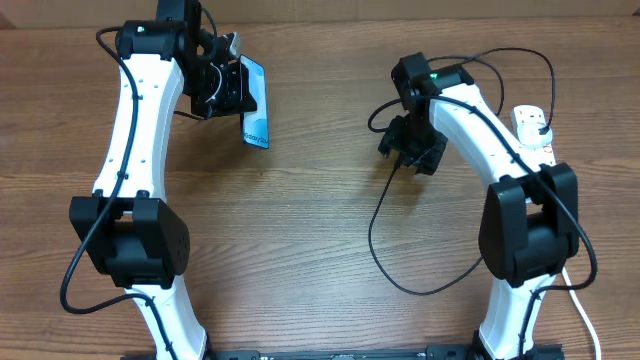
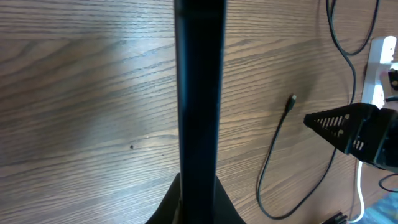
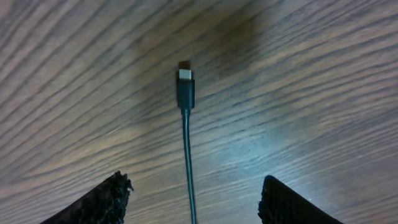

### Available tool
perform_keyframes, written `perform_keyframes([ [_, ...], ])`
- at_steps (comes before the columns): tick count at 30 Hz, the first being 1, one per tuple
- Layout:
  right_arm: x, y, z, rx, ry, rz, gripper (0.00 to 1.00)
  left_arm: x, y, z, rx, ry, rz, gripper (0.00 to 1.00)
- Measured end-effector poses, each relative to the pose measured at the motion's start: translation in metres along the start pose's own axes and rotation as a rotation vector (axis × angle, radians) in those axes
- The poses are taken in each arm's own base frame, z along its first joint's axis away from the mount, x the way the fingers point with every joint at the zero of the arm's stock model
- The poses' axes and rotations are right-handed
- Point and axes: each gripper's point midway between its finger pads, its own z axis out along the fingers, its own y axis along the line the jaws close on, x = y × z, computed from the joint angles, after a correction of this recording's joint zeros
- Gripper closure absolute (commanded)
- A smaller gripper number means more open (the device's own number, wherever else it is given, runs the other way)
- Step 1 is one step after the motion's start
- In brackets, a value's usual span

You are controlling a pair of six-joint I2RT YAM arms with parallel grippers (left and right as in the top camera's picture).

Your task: Plug charger to phone and switch on socket

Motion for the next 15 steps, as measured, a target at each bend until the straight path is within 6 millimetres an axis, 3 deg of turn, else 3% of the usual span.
perform_keyframes([
  [3, -0.002, 0.001, 0.008, 0.0, -0.004, 0.006, 0.48, 0.0, 0.001, 0.0, -0.008, 0.0, 0.0, 0.96],
  [9, -0.008, 0.006, 0.013, -0.024, -0.029, 0.008, 0.47, 0.0, 0.002, 0.0, -0.011, 0.0, -0.001, 0.96],
  [15, -0.001, -0.005, 0.047, -0.009, -0.018, 0.008, 0.47, 0.0, 0.002, 0.0, -0.011, 0.001, -0.001, 0.96],
])
